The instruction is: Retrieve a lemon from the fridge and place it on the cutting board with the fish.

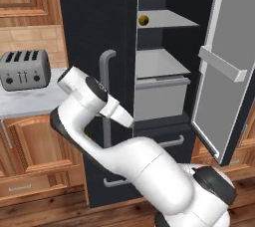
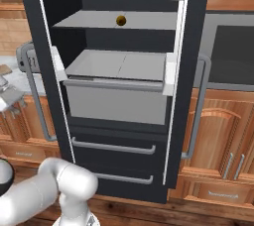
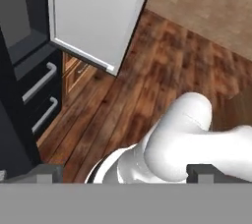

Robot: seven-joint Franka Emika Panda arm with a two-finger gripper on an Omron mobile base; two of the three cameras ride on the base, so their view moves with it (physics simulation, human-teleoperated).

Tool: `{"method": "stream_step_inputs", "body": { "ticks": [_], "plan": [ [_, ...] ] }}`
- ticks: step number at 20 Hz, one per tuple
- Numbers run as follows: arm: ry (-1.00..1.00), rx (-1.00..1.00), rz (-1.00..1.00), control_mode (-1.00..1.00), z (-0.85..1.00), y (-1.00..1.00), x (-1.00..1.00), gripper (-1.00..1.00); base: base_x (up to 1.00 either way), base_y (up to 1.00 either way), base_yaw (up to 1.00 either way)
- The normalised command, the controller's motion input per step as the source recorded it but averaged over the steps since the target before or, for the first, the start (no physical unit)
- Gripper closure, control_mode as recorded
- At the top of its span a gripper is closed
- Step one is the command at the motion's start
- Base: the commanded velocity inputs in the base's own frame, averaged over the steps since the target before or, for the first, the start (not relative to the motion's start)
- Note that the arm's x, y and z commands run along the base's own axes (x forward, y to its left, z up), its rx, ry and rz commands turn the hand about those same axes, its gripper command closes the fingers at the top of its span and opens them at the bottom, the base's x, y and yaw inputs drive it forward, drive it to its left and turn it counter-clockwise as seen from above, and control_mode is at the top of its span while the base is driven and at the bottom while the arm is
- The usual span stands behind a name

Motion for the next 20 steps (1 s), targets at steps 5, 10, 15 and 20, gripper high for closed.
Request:
{"method": "stream_step_inputs", "body": {
  "ticks": [5,10,15,20],
  "plan": [
    [0.12,0.33,0.44,-1.0,0.01,-0.79,-0.59,-1.0,0.0,0.0,0.0],
    [0.0,0.46,0.36,-1.0,0.06,-0.93,-0.2,-1.0,0.0,0.0,0.0],
    [0.0,0.68,0.34,-1.0,0.01,-0.58,0.35,-1.0,0.0,0.0,0.0],
    [0.18,0.7,0.21,-1.0,-0.55,-0.04,0.84,-1.0,0.0,0.0,0.0]
  ]
}}
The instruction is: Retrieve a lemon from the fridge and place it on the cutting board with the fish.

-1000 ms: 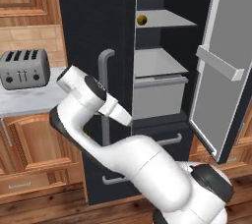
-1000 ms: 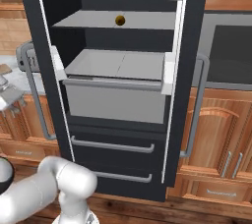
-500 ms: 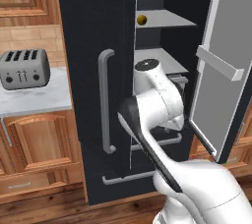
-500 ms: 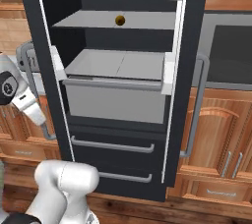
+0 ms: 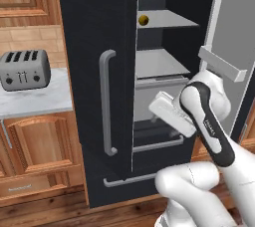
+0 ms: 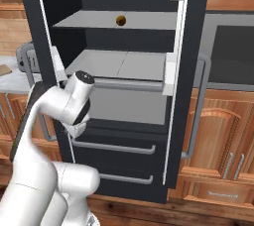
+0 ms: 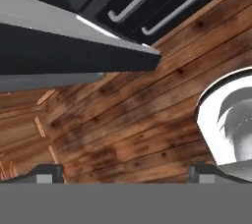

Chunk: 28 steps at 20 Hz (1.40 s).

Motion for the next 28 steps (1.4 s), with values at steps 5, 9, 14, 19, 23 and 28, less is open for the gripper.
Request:
{"method": "stream_step_inputs", "body": {
  "ticks": [5,9,14,19,23,28],
  "plan": [
    [0.08,0.47,0.03,-1.0,-0.51,0.0,0.93,-1.0,0.0,0.0,0.0],
    [0.0,0.13,0.05,-1.0,-0.12,0.0,0.57,-1.0,0.0,0.0,0.0],
    [0.05,0.0,0.0,-1.0,-0.01,-0.01,0.41,-1.0,0.0,0.0,0.0],
    [0.0,0.0,0.0,-1.0,-0.18,0.0,0.73,-1.0,0.0,0.0,0.0],
    [0.0,0.0,0.0,-1.0,-0.36,0.02,0.78,-1.0,0.0,0.0,0.0],
    [0.0,0.0,0.0,-1.0,-0.35,0.12,0.58,-1.0,0.0,0.0,0.0]
  ]
}}
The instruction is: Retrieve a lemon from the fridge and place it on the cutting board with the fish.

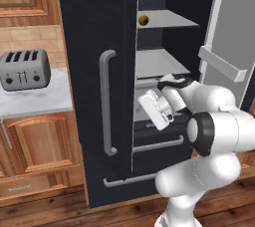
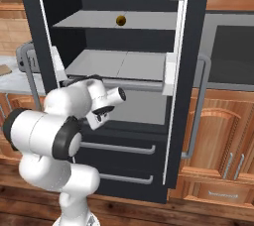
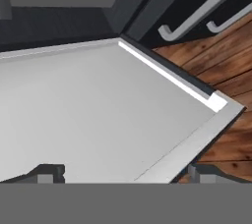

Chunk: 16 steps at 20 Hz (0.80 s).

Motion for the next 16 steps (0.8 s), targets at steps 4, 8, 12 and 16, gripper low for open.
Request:
{"method": "stream_step_inputs", "body": {
  "ticks": [4,8,12,16],
  "plan": [
    [0.0,0.0,0.0,-1.0,-0.19,0.29,0.33,-1.0,0.0,0.0,0.0],
    [0.06,0.0,0.0,-1.0,-0.21,0.52,0.02,-1.0,0.0,0.0,0.0],
    [0.09,0.0,0.0,-1.0,-0.21,0.59,0.0,-1.0,0.0,0.0,0.0],
    [0.05,0.0,0.0,-1.0,-0.11,0.48,-0.14,-1.0,0.0,0.0,0.0]
  ]
}}
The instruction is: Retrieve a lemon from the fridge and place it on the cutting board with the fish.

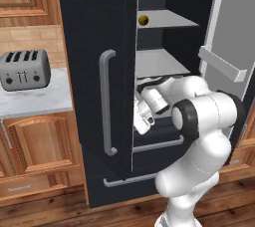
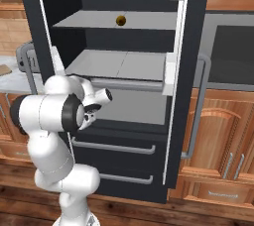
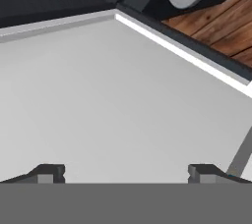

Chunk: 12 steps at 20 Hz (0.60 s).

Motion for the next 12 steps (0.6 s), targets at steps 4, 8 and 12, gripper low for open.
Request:
{"method": "stream_step_inputs", "body": {
  "ticks": [4,8,12],
  "plan": [
    [0.08,0.0,0.0,-1.0,-0.04,0.43,-0.48,-1.0,0.0,0.0,0.0],
    [0.14,0.0,0.0,-1.0,0.0,0.47,-0.82,-1.0,0.0,0.0,0.0],
    [0.14,0.0,0.0,-1.0,0.0,0.65,-0.99,-1.0,0.0,0.0,0.0]
  ]
}}
